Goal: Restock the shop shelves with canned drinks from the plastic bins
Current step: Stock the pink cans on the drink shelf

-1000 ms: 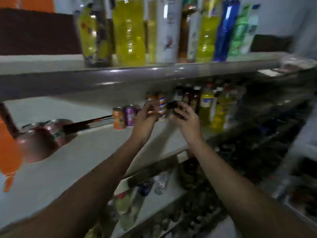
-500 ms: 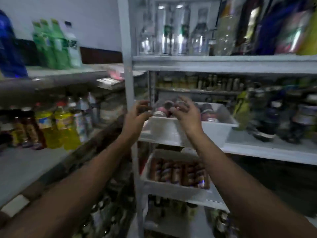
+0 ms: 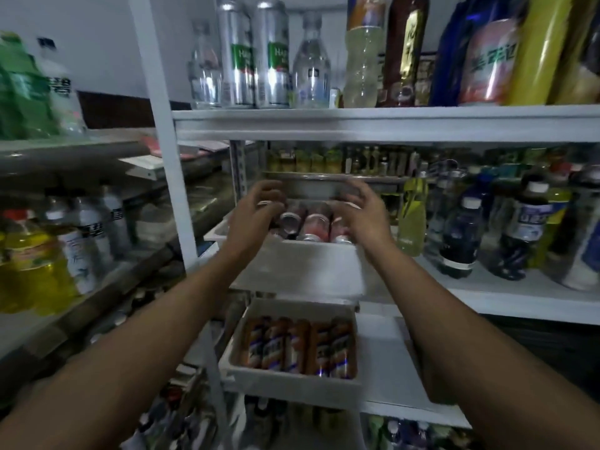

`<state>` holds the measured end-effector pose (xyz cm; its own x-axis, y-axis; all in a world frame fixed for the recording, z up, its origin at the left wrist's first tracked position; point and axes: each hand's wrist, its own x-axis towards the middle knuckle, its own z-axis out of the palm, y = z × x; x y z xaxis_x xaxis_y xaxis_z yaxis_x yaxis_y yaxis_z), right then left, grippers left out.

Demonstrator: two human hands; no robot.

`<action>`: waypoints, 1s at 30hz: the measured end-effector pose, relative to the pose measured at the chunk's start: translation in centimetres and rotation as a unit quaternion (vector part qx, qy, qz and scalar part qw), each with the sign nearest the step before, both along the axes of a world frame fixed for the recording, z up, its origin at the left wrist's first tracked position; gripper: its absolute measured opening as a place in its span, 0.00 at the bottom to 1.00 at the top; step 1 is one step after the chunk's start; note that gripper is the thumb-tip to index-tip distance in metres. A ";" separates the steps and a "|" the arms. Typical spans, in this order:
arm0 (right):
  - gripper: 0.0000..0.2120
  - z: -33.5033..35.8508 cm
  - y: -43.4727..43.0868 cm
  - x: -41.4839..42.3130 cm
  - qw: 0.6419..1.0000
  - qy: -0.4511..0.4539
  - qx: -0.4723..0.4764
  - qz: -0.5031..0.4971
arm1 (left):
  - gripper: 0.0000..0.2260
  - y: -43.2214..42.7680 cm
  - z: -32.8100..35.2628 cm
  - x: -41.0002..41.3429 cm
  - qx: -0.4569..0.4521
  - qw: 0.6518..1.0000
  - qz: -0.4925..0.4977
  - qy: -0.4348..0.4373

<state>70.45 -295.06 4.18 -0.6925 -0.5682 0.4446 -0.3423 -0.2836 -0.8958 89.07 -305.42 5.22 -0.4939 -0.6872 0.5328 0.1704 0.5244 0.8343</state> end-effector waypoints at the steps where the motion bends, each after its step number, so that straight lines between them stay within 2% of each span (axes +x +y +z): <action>1: 0.27 0.2 -0.6 0.0 1.000 0.012 0.002 0.004 | 0.18 -0.2 0.1 0.0 0.003 1.000 0.006 0.005; 4: 0.22 0.6 -3.3 0.5 0.999 0.040 0.016 0.020 | 0.15 -2.0 0.6 0.4 0.005 1.000 0.020 0.021; 10: 0.15 1.6 -9.2 2.7 0.995 0.066 0.012 0.072 | 0.16 -6.4 1.2 1.8 0.045 0.998 0.045 0.030; 14: 0.11 0.5 -13.0 4.6 0.984 0.079 0.121 0.100 | 0.16 -8.1 0.6 3.0 0.071 0.995 0.056 0.038; 16: 0.14 -0.3 -14.1 5.3 0.971 0.078 0.191 0.118 | 0.15 -8.7 0.2 3.6 0.072 0.995 0.069 0.033; 22: 0.37 0.3 -14.8 7.2 0.946 0.101 0.268 0.154 | 0.16 -8.9 -0.1 4.3 0.063 0.995 0.073 0.020; 25: 0.35 1.6 -14.0 8.4 0.907 0.164 0.344 0.176 | 0.15 -9.1 -0.1 4.5 0.067 0.995 0.068 0.012; 28: 0.23 1.8 -14.6 8.5 0.904 0.147 0.369 0.157 | 0.16 -9.1 0.0 4.9 0.059 0.996 0.069 0.007; 30: 0.25 1.7 -14.6 8.9 0.908 0.138 0.365 0.151 | 0.16 -8.9 0.2 5.2 0.057 0.996 0.066 0.009</action>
